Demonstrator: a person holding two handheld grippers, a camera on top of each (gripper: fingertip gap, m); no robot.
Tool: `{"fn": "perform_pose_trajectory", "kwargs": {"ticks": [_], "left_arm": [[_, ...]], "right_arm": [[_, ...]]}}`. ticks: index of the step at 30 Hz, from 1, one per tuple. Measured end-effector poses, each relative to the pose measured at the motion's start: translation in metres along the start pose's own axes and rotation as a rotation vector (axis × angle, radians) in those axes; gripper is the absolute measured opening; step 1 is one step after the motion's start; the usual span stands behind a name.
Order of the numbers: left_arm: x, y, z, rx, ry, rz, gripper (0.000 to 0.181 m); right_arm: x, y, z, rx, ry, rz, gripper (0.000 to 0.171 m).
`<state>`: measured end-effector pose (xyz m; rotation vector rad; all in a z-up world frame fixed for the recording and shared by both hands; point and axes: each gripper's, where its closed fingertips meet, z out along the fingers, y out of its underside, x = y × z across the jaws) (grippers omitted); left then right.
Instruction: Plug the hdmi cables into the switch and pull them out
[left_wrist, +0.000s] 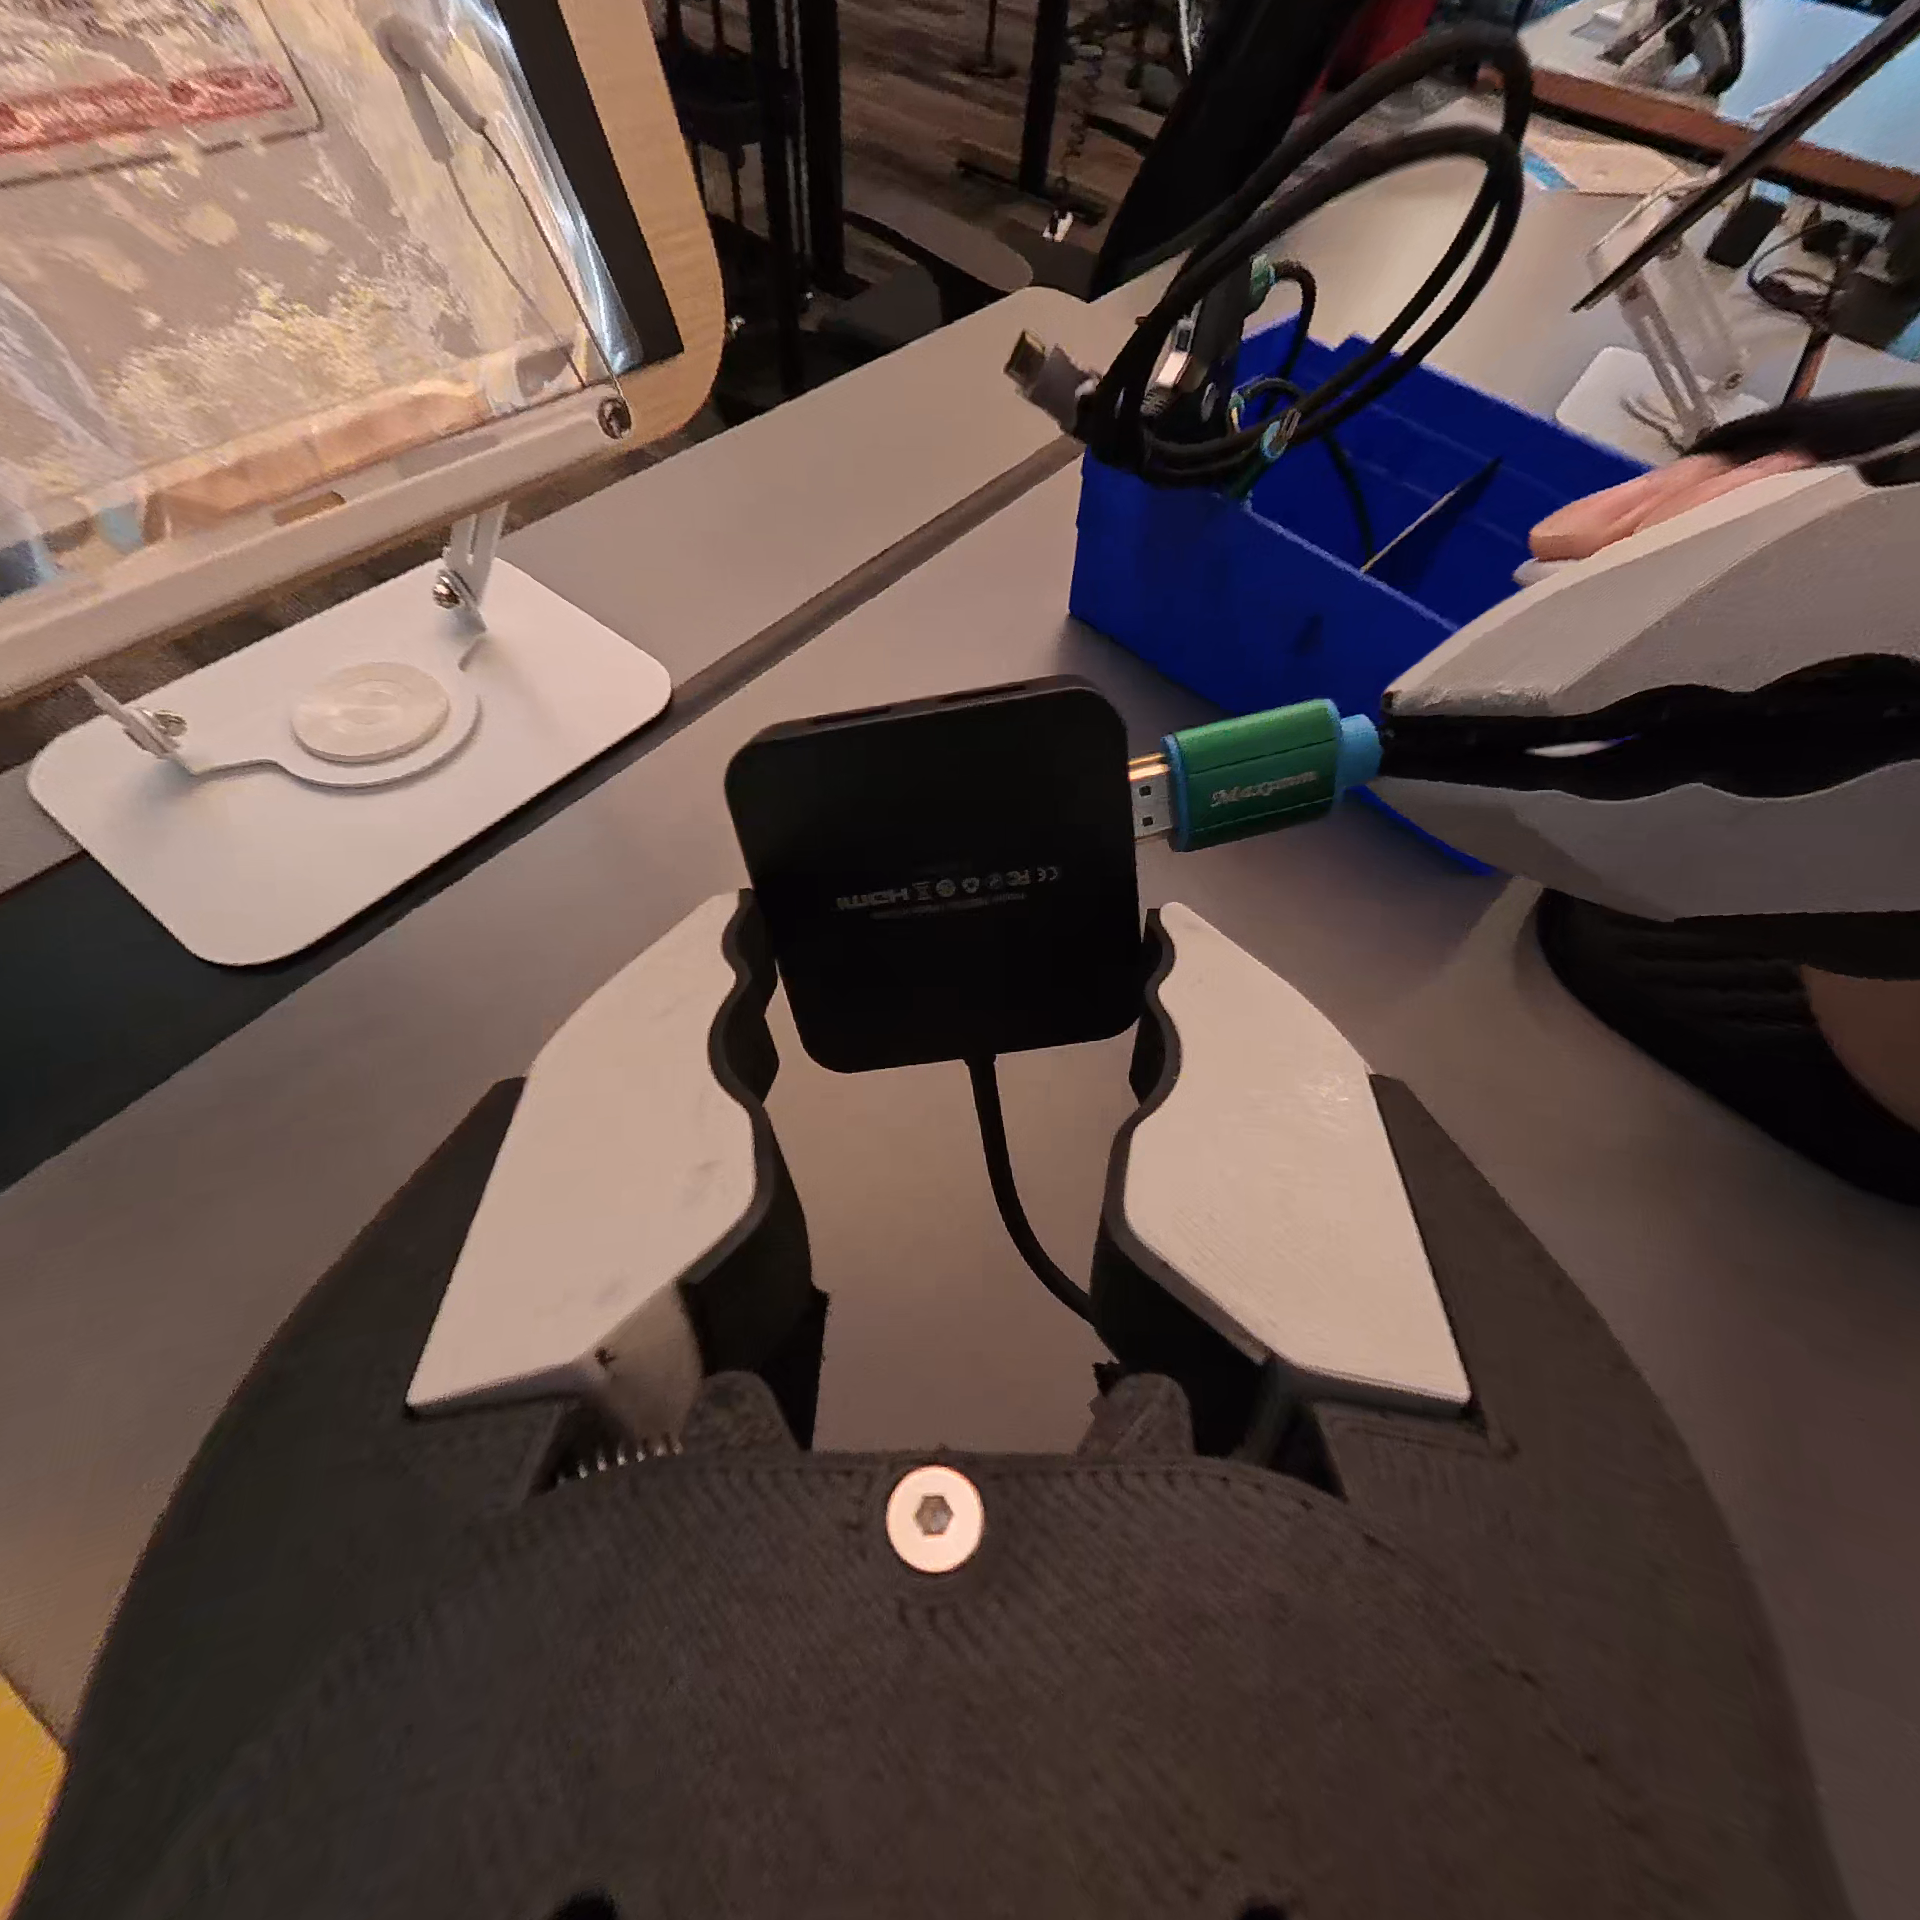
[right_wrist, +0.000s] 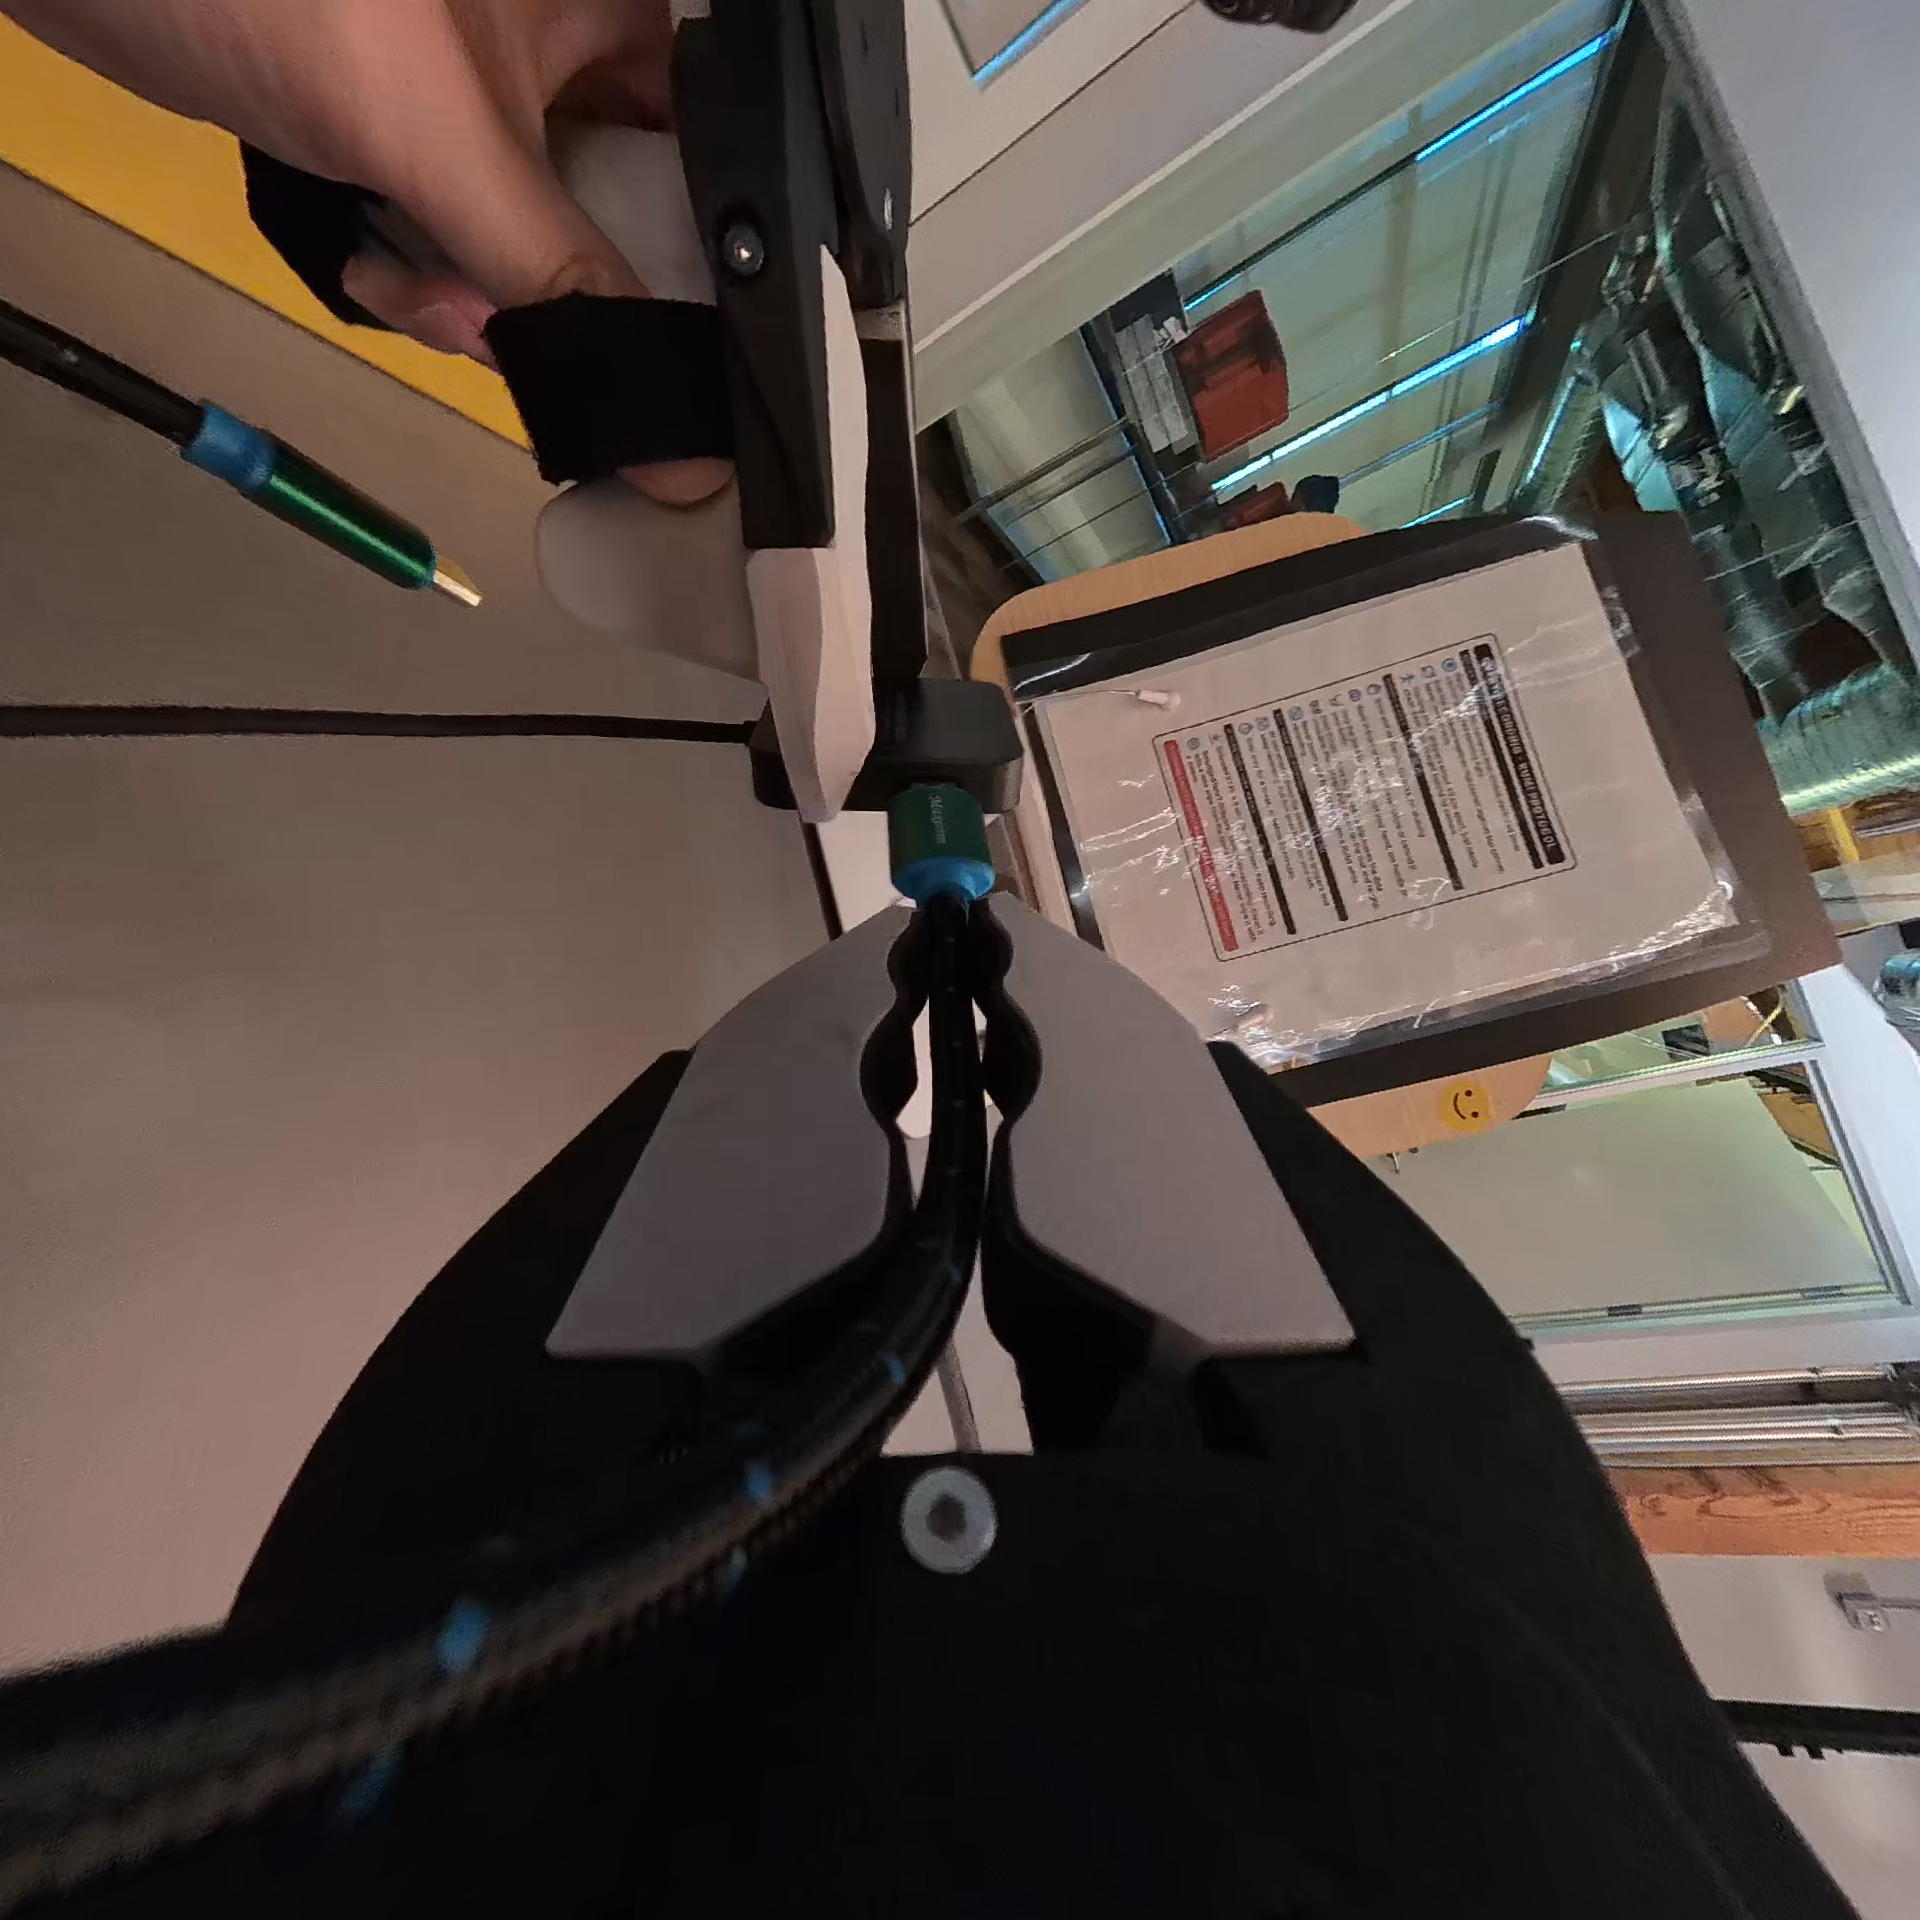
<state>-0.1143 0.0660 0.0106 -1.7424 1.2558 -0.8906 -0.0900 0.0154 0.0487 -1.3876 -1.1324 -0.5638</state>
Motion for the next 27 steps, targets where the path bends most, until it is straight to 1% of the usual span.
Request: {"fn": "perform_pose_trajectory", "kwargs": {"ticks": [4, 9, 14, 20, 24, 27], "left_arm": [[0.002, -0.005, -0.006, 0.013, 0.019, -0.06, 0.067], [-0.002, -0.007, -0.01, -0.013, -0.101, 0.06, 0.067], [-0.001, -0.012, -0.015, -0.001, -0.141, 0.104, 0.067], [0.004, -0.016, -0.018, 0.03, -0.09, 0.044, 0.067], [0.004, -0.015, -0.018, 0.013, -0.136, 0.082, 0.067], [0.003, -0.014, -0.016, 0.001, -0.15, 0.085, 0.067]], "right_arm": [[0.003, -0.005, 0.0, 0.028, 0.019, 0.043, 0.009], [0.002, -0.006, 0.001, 0.038, 0.031, 0.036, 0.008], [0.004, -0.011, -0.002, 0.065, 0.04, 0.049, 0.008], [0.007, -0.016, -0.003, 0.095, 0.067, 0.052, 0.008], [0.004, -0.018, -0.003, 0.089, 0.072, 0.025, 0.008], [0.004, -0.017, -0.003, 0.104, 0.061, 0.043, 0.008]]}}
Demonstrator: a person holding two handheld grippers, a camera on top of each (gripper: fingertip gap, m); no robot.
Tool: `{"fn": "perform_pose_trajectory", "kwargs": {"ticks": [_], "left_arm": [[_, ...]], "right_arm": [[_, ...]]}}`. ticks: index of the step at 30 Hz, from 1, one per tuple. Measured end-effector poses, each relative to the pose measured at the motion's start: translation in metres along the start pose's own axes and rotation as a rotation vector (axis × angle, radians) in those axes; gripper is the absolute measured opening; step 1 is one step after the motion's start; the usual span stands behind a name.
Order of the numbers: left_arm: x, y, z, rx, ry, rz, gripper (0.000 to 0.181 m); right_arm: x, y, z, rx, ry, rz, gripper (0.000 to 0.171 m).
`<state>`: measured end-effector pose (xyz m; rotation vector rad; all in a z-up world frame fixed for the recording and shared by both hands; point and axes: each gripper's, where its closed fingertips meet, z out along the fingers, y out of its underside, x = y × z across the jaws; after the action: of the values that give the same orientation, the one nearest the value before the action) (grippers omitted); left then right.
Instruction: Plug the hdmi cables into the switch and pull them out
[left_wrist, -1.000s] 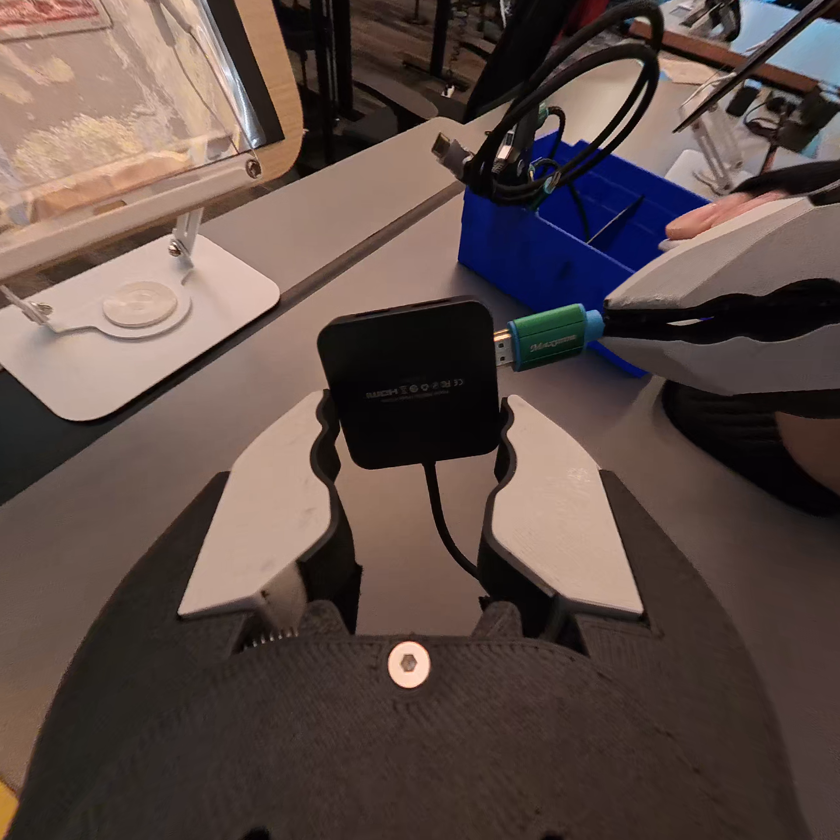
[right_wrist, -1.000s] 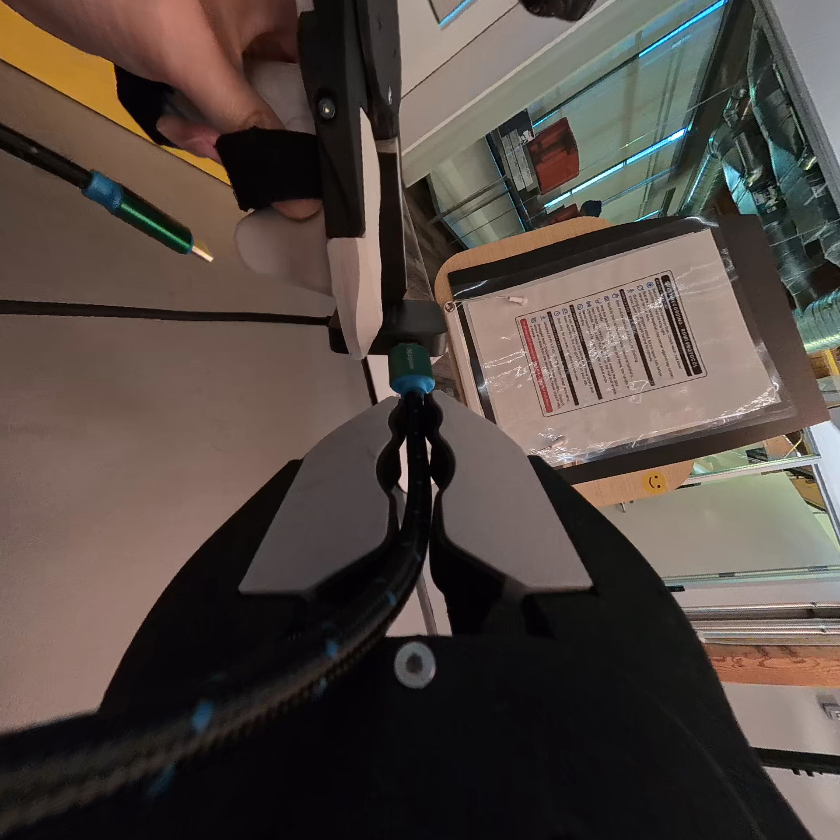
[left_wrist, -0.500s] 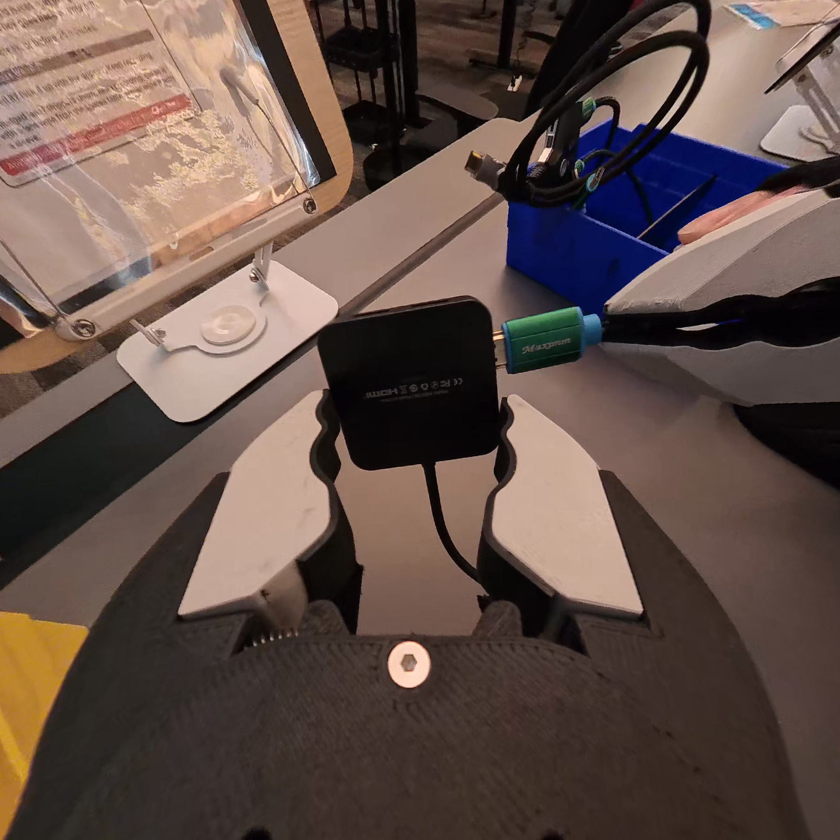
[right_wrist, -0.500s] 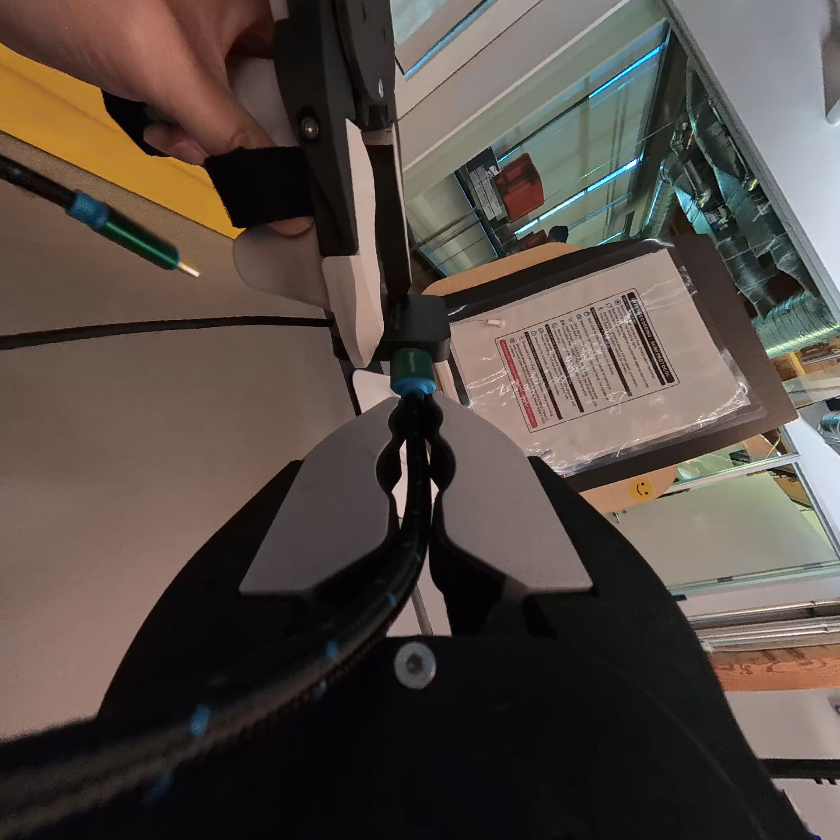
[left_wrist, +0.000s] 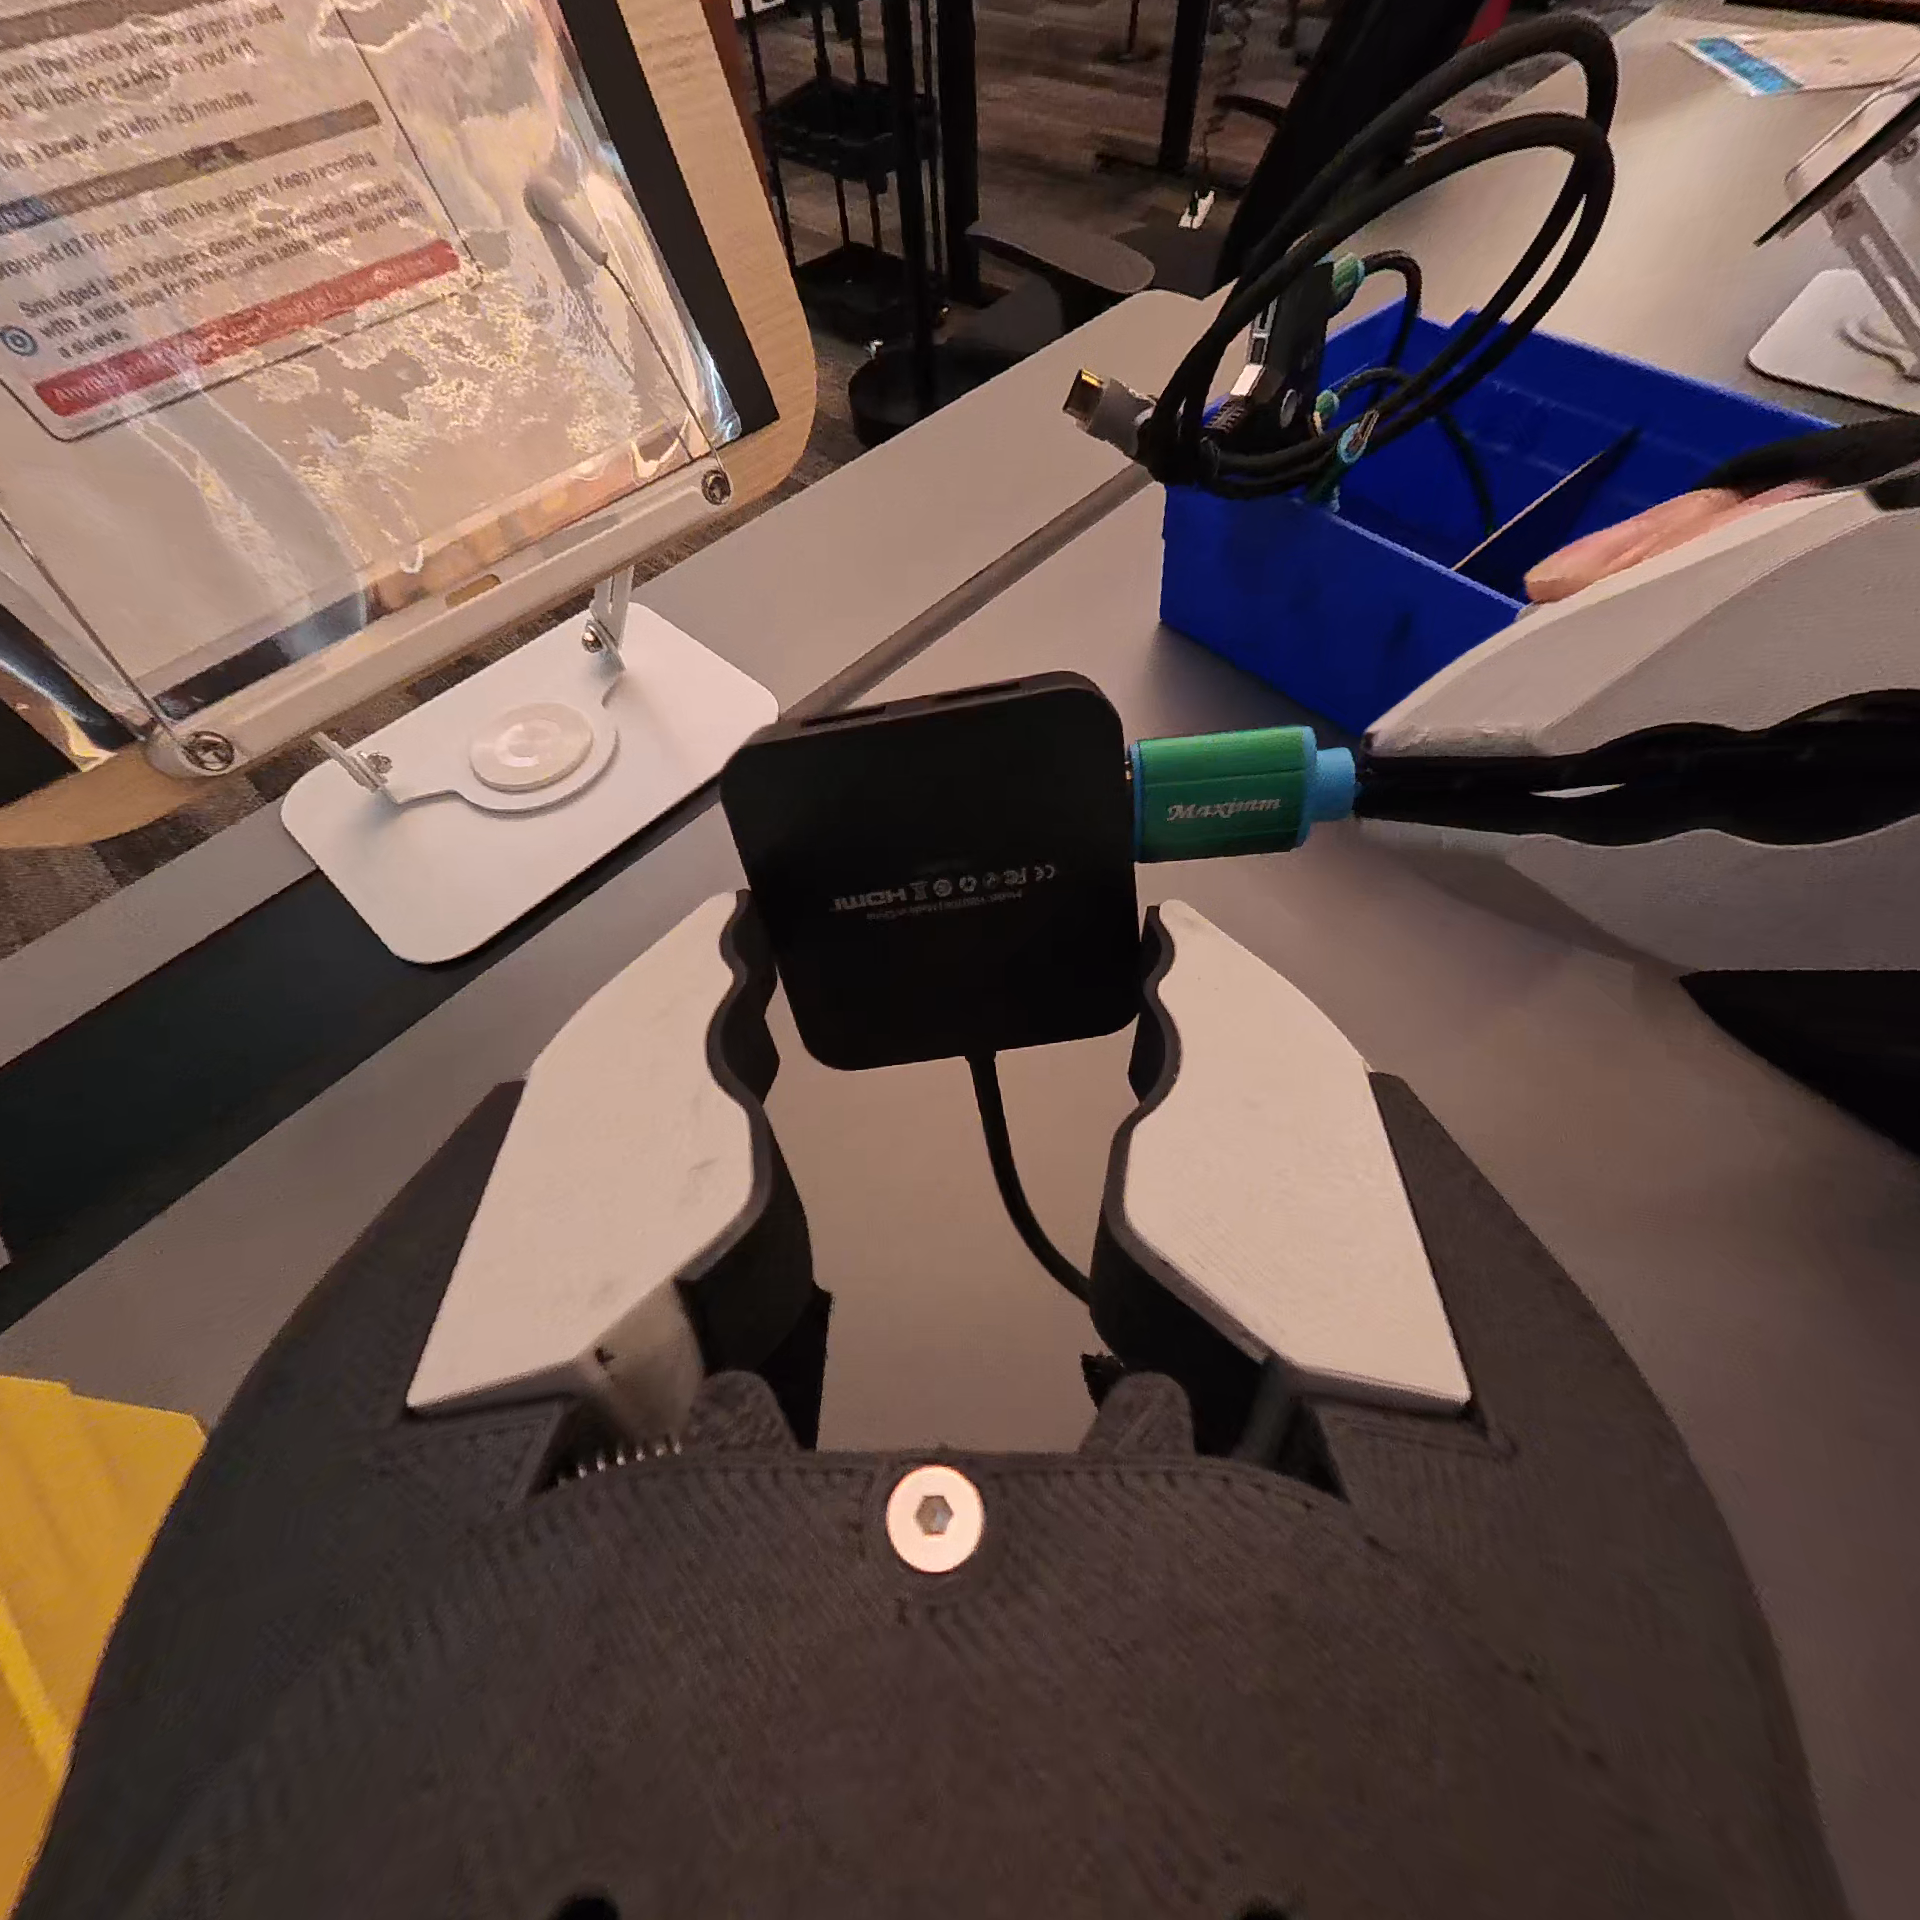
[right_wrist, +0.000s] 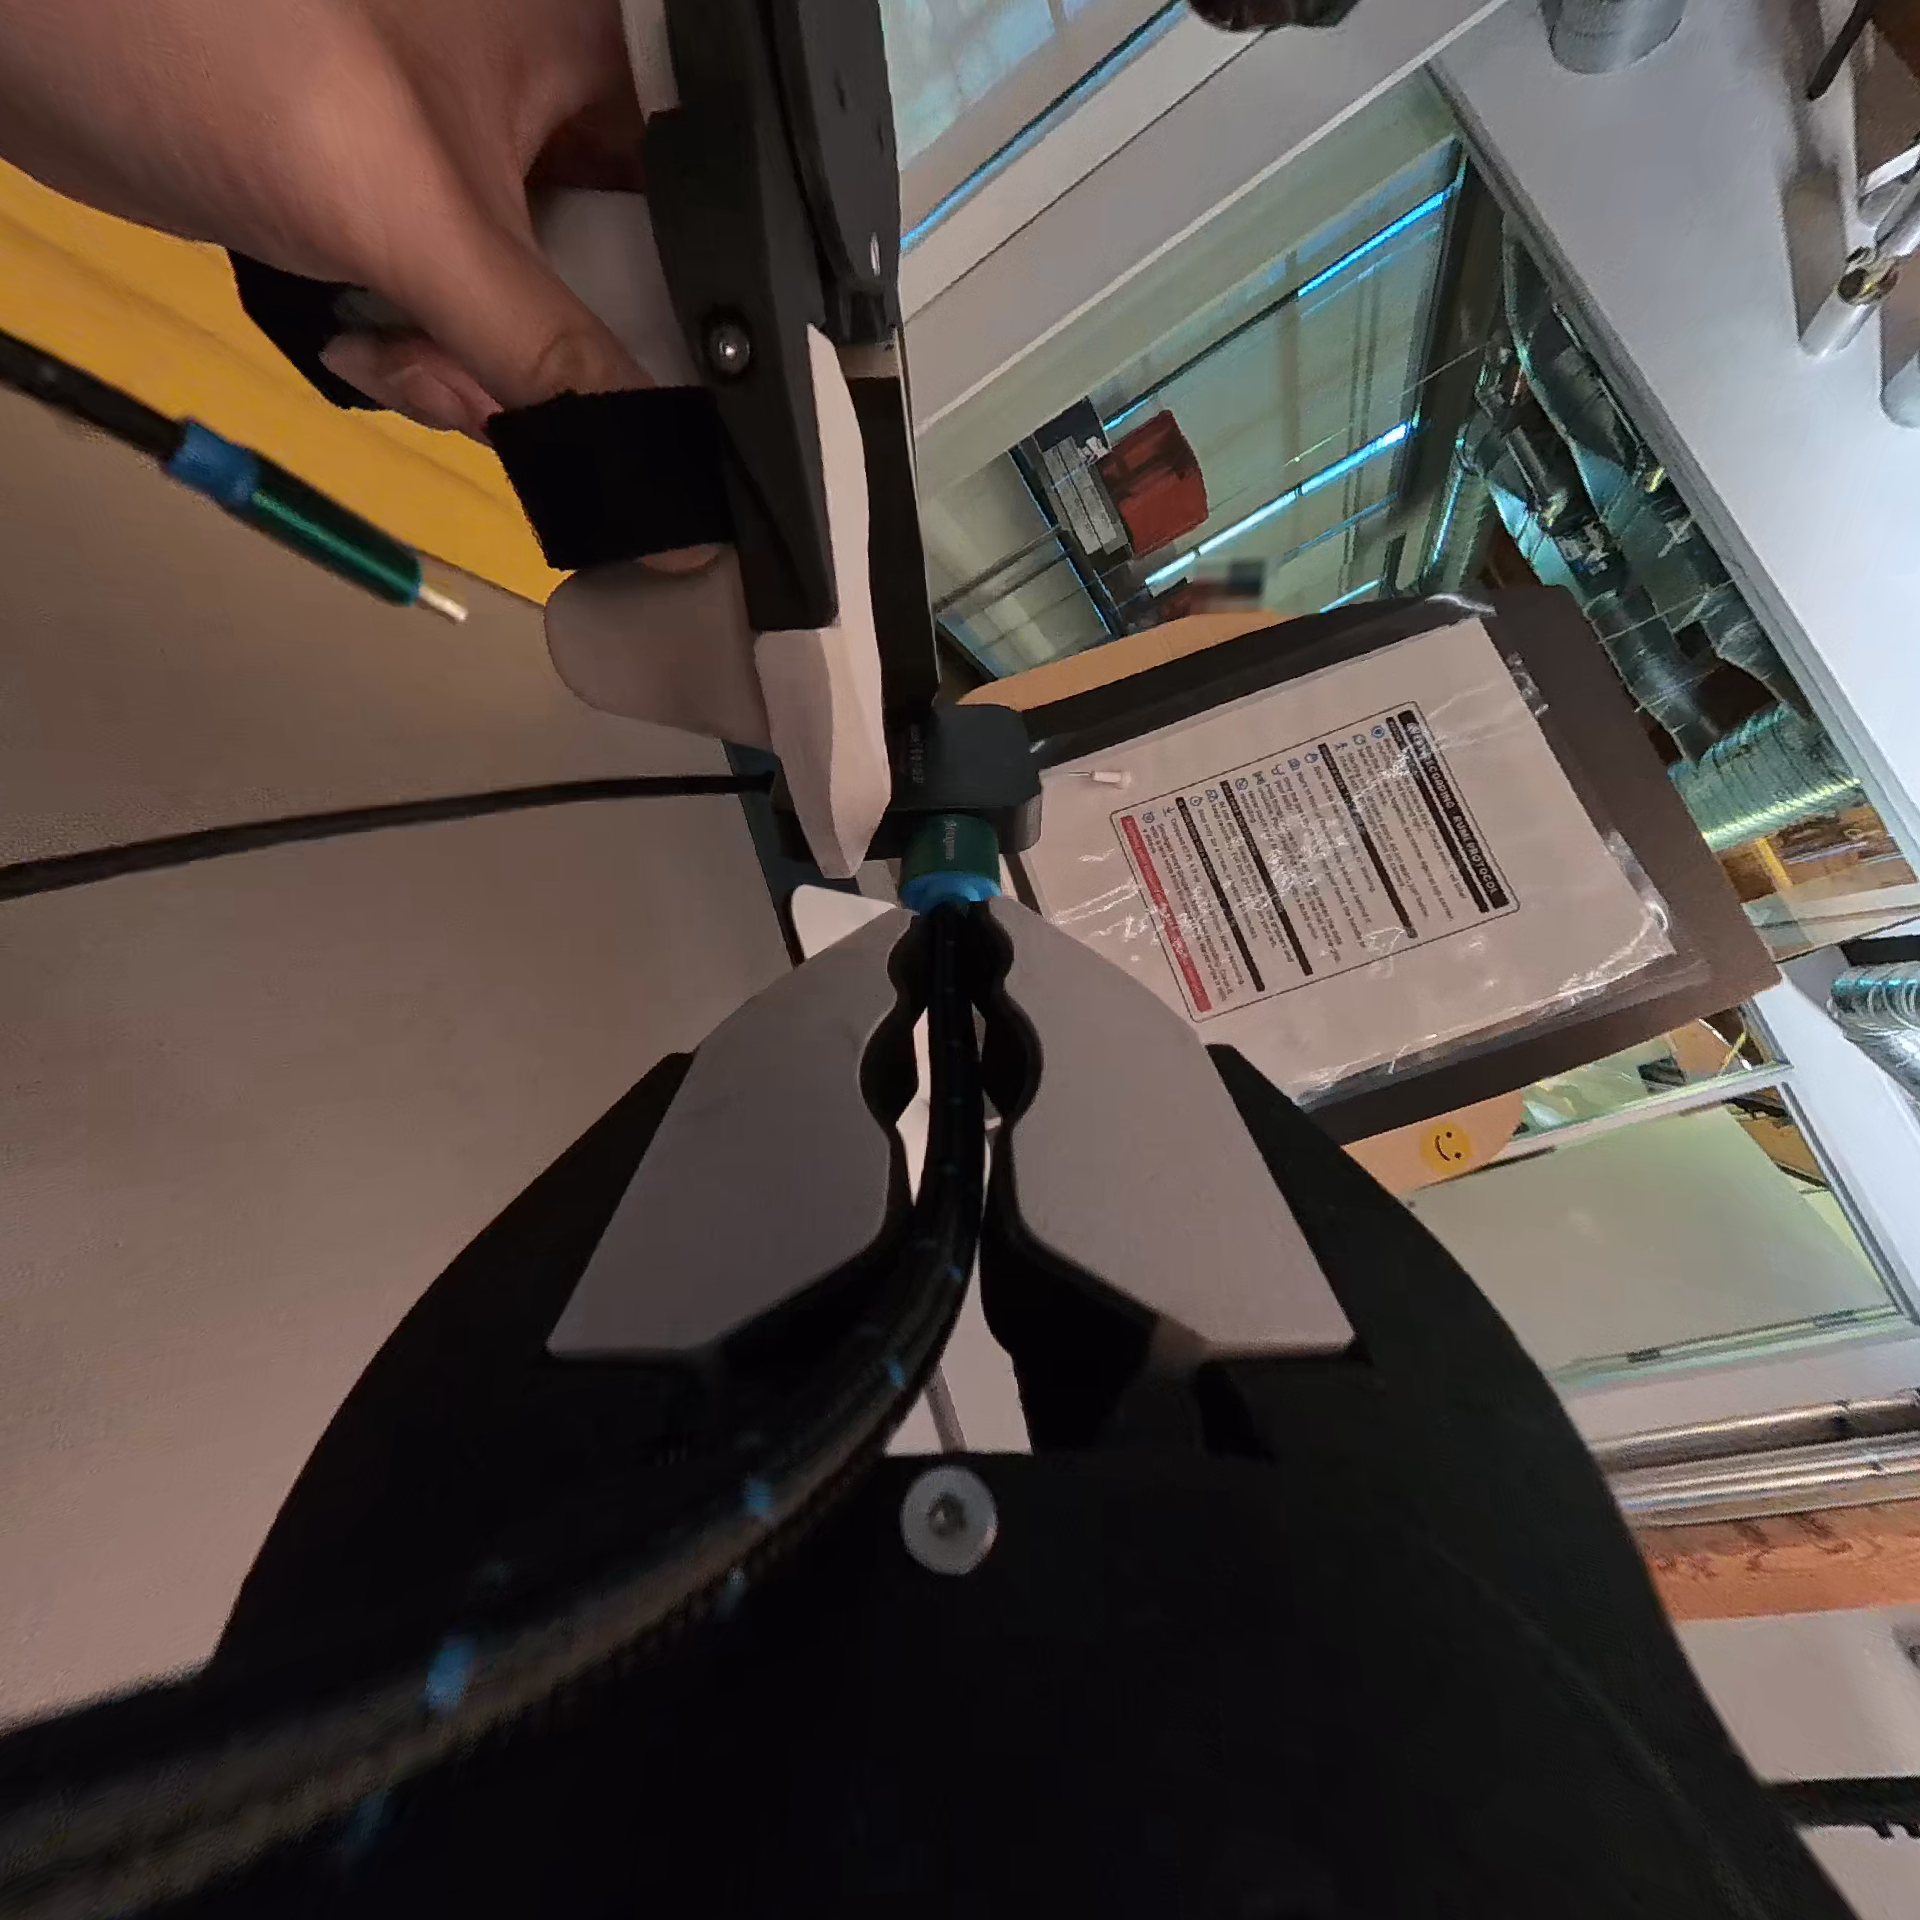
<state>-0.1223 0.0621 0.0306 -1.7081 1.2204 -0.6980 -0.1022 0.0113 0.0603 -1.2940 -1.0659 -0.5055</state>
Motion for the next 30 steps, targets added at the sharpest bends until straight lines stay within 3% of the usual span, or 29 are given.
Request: {"fn": "perform_pose_trajectory", "kwargs": {"ticks": [6, 9, 12, 16, 19, 21, 22, 30], "left_arm": [[0.001, -0.007, -0.004, 0.006, 0.013, 0.022, 0.067], [0.011, -0.02, -0.02, 0.066, 0.116, -0.016, 0.063], [0.022, -0.036, -0.047, 0.156, 0.345, -0.186, 0.076], [0.039, -0.046, -0.07, 0.257, 0.722, -0.36, 0.066], [0.073, -0.049, -0.09, 0.258, 1.014, -0.32, 0.04], [0.085, -0.058, -0.103, 0.322, 1.1, -0.287, 0.025], [0.09, -0.062, -0.11, 0.358, 1.131, -0.27, 0.015], [0.102, -0.061, -0.115, 0.328, 1.109, -0.232, 0.013]], "right_arm": [[0.005, -0.003, -0.003, 0.038, 0.028, -0.038, 0.008], [0.018, -0.011, -0.015, 0.1, 0.047, -0.019, 0.009], [0.033, -0.023, -0.036, 0.202, 0.048, -0.001, 0.009], [0.033, -0.05, -0.066, 0.408, -0.038, 0.01, 0.008], [0.032, -0.062, -0.077, 0.477, -0.042, -0.01, 0.009], [0.027, -0.069, -0.082, 0.519, -0.071, -0.019, 0.009], [0.028, -0.072, -0.084, 0.539, -0.072, -0.005, 0.009], [0.025, -0.079, -0.096, 0.616, -0.14, 0.029, 0.009]]}}
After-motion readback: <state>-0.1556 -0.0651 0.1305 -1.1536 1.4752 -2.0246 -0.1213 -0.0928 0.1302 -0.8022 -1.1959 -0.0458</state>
